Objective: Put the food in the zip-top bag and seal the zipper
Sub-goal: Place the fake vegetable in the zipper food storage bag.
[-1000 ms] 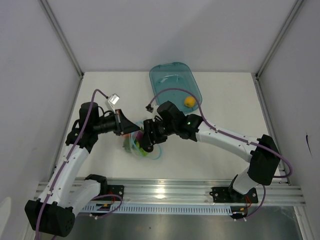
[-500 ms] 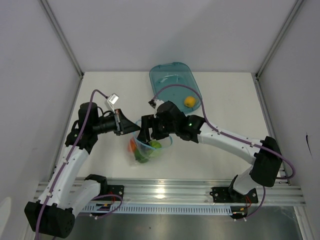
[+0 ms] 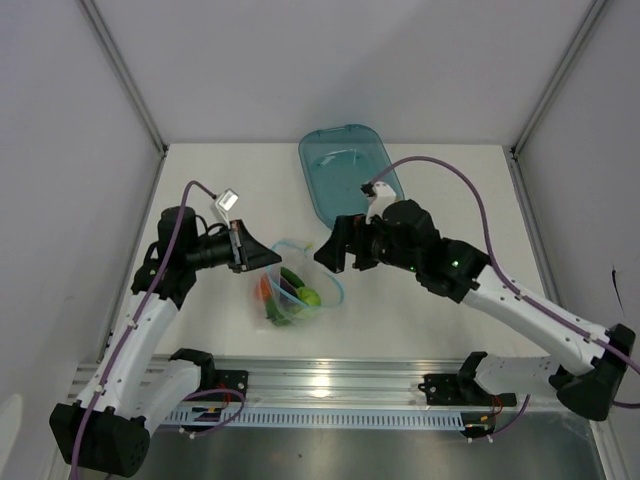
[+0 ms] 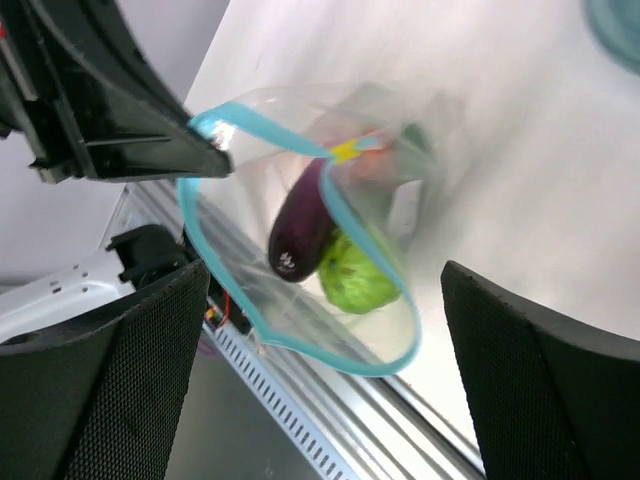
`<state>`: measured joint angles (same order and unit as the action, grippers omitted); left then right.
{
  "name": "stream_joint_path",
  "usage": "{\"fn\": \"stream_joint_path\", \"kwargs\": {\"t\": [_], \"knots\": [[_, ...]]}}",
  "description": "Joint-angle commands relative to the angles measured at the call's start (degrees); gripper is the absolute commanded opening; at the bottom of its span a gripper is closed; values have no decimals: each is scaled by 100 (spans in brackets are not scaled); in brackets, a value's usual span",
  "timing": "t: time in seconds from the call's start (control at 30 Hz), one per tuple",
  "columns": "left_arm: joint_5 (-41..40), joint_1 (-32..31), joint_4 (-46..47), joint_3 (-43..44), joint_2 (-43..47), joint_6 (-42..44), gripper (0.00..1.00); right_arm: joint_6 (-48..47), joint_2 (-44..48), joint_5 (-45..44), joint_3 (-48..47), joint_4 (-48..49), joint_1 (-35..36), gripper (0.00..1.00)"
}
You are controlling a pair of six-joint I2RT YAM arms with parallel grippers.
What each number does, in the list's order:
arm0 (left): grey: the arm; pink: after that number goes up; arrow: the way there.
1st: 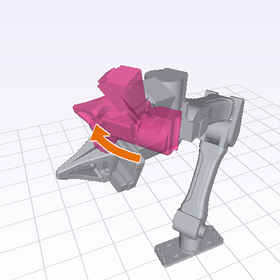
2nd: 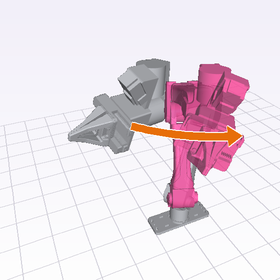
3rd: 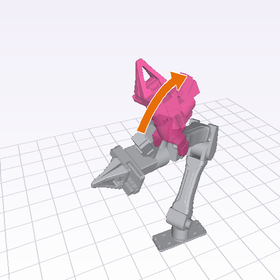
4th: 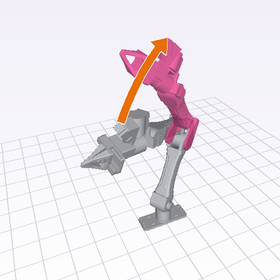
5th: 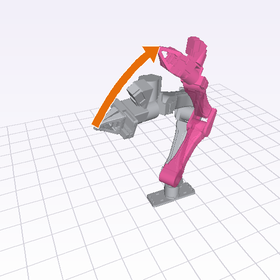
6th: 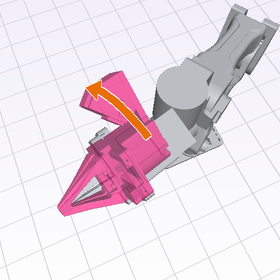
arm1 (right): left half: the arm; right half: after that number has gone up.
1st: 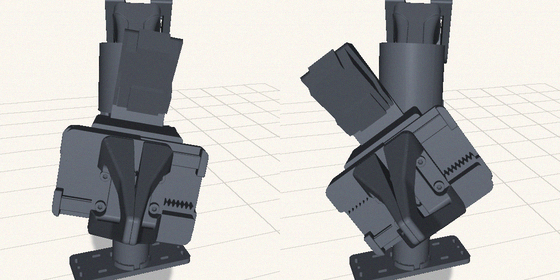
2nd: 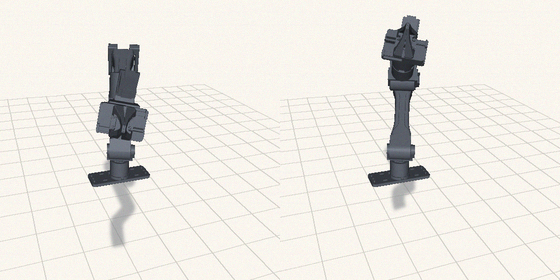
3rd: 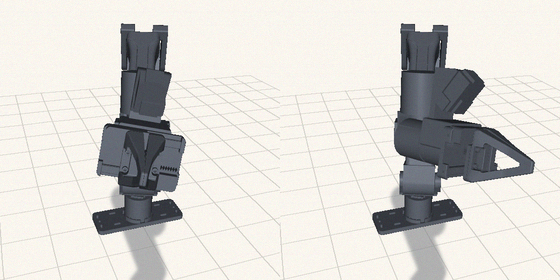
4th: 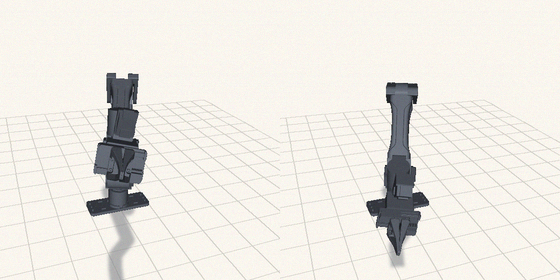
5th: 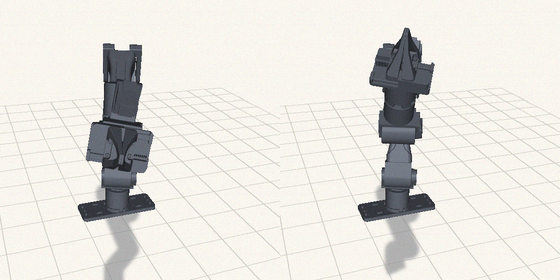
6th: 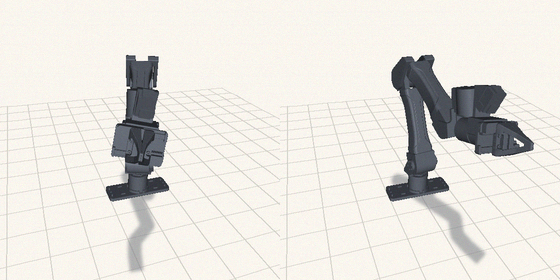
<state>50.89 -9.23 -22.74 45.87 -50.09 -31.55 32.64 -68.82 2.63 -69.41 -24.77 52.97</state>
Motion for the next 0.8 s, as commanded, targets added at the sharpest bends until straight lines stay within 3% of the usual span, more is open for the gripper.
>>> {"fn": "stream_joint_path", "kwargs": {"t": [0.0,0.27,0.43,0.6,0.77], "knots": [[166,27,218,-25,104,-79,1,31,465,-202,593,315,-365,99],[131,27,148,19,122,-53,1,-364,-25,-1106,209,-308,-1235,99],[114,27,42,-16,148,35,1,-416,-614,-1134,24,-20,-2272,99],[149,27,24,-87,201,17,1,-741,-2183,-1230,-950,-202,-2800,99],[158,27,-46,-60,201,44,1,-1339,-3295,-1450,-1988,-247,-2810,99]]}}
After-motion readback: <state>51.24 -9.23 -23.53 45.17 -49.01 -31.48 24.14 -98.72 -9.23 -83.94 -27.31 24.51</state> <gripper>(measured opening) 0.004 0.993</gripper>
